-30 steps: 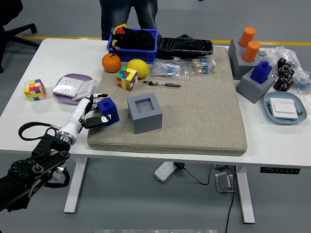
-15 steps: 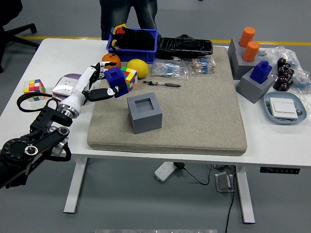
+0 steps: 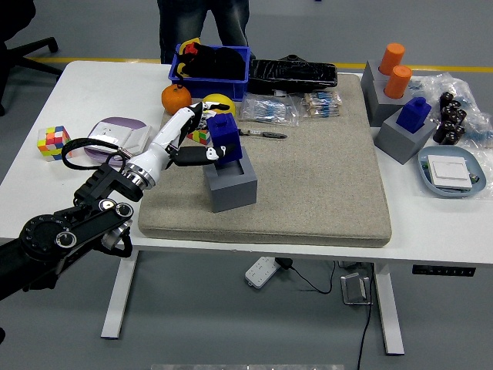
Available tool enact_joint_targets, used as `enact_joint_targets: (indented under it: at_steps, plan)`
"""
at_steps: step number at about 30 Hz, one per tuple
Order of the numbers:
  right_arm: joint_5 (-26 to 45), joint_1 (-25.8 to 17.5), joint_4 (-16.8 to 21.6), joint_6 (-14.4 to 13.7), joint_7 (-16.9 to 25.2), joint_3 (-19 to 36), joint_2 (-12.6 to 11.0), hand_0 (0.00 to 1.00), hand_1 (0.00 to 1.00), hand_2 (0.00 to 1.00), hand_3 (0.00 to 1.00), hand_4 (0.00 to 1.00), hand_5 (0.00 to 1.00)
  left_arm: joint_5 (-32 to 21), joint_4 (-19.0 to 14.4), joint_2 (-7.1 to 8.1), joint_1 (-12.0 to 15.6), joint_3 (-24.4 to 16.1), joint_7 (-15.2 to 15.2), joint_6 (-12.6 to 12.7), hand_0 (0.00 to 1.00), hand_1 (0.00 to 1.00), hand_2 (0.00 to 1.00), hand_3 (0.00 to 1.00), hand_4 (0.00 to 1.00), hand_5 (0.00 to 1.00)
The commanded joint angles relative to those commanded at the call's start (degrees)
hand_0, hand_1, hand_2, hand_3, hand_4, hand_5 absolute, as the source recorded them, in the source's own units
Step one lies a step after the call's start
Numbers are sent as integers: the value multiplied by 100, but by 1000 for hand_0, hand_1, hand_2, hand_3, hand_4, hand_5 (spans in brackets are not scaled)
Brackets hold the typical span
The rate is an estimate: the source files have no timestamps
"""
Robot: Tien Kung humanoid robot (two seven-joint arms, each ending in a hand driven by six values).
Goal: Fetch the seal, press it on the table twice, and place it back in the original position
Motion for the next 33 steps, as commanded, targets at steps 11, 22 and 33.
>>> enact_joint_targets:
  at_steps: [11, 22, 33]
  plan:
    - [15, 15, 4, -6, 3, -43, -10, 854, 769, 716, 740, 789, 563, -103, 297, -83, -59, 428, -46, 62, 690, 389, 347, 765, 596, 2]
    - [27, 6, 4, -5, 2, -74, -21, 853, 769, 716, 740, 789, 563, -147, 463, -121, -128, 548, -98, 103, 690, 393, 348, 762, 595, 2]
    - [25, 12, 1, -2, -1, -79, -20, 854, 769, 714, 739, 790, 564, -193, 576, -168, -152, 533, -119, 118, 691, 394, 348, 763, 597, 2]
